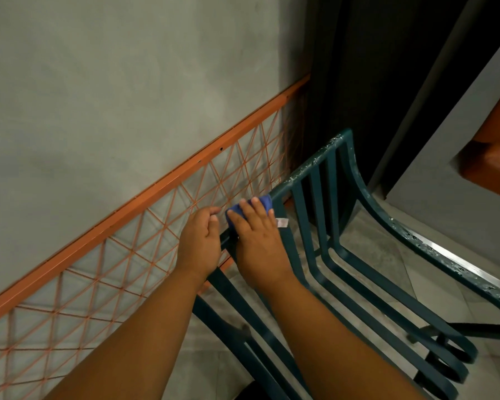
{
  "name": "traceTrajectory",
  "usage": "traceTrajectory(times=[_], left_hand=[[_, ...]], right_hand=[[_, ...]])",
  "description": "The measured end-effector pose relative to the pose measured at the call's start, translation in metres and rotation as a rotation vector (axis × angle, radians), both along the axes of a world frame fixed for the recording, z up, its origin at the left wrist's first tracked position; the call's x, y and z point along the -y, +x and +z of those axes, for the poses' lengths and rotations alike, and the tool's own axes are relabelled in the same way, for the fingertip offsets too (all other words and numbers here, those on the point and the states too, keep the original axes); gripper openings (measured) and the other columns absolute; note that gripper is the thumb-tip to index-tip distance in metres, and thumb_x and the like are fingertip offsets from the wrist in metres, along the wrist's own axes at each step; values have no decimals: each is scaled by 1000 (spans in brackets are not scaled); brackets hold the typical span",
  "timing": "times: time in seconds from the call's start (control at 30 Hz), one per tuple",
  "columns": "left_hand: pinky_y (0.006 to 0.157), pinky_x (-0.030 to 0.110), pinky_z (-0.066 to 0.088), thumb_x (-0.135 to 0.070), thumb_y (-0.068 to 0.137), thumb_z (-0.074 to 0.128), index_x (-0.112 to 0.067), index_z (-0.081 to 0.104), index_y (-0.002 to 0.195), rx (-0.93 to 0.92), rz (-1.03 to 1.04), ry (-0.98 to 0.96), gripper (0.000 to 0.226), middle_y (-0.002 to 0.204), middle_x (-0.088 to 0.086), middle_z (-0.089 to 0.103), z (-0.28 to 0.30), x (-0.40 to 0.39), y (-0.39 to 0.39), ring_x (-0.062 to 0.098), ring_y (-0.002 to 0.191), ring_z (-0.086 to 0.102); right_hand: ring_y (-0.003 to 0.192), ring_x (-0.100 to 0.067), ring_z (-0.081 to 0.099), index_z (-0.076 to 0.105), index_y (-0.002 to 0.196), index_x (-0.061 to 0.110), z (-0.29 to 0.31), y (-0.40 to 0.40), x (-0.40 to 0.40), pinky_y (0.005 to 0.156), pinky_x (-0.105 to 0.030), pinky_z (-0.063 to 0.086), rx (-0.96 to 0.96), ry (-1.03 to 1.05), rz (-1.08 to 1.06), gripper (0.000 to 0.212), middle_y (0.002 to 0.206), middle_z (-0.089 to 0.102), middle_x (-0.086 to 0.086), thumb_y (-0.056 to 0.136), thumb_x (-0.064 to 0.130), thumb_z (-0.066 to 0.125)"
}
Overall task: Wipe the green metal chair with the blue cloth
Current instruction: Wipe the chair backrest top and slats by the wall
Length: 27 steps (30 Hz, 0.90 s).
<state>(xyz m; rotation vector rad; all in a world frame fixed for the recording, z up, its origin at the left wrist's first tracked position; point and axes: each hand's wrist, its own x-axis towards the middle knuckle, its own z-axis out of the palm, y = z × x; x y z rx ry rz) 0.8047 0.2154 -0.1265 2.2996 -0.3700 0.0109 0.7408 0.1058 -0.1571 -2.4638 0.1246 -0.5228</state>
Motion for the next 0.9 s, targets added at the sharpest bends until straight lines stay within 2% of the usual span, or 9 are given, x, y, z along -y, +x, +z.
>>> traceTrajectory(times=[0.13,0.33,0.43,0.53,0.6,0.7,0.8,0.83,0.9], left_hand=[[87,24,38,-19,101,38,-13,57,120,-11,-15,3,28,119,4,60,-2,-1,1,13,107,53],[86,23,37,-20,101,38,-14,57,120,-5,-28,6,28,118,1,60,-2,1,0,8,104,50],[87,24,39,-19,101,38,-13,58,119,0,-31,2,28,117,3,61,-3,1,1,12,105,54],[87,24,40,-19,100,38,-13,58,119,-10,-36,7,28,117,4,61,-3,1,1,11,104,53],[87,23,37,-19,100,38,-14,58,119,-2,-47,12,28,118,2,61,-2,1,0,8,104,51],[86,21,36,-21,101,37,-16,57,121,-14,-43,7,28,119,-1,59,-1,0,-2,6,105,49],[86,18,36,-21,101,37,-17,57,121,-15,-46,-8,29,120,-2,59,-1,-1,-3,5,106,49],[85,17,35,-21,101,37,-17,57,121,-16,-47,-12,29,120,-2,59,-1,0,-3,5,106,50],[84,15,35,-21,101,37,-17,57,121,-13,-47,-7,29,120,-1,59,0,0,-3,5,106,50]], right_hand=[[147,-19,10,34,145,24,-21,-22,20,117,-45,19,37,9,202,54,156,25,1,94,16,47],[146,-19,-9,24,150,22,-4,4,17,119,-45,13,-71,141,-147,70,160,7,-1,90,-1,53],[147,-20,-7,26,149,20,-12,-6,-6,119,-49,10,-22,125,-64,73,159,10,-1,87,-2,57],[147,-21,8,33,146,21,-21,-21,6,117,-49,18,54,31,116,65,156,25,-1,88,2,54],[146,-20,13,37,144,21,-19,-15,25,117,-47,20,53,-22,86,60,154,31,-2,87,5,49],[147,-18,4,36,144,22,-7,8,42,117,-47,22,-41,98,-130,68,157,24,-2,85,-5,56],[145,-18,-13,21,150,21,-2,9,28,118,-46,19,-113,133,-212,77,160,4,-1,86,-10,50],[144,-20,-14,16,151,22,-4,3,20,118,-44,20,-69,110,-192,81,160,0,0,85,-12,50],[147,-27,1,17,150,20,-13,-15,8,112,-38,29,-19,122,-98,89,159,5,-3,79,-16,55]])
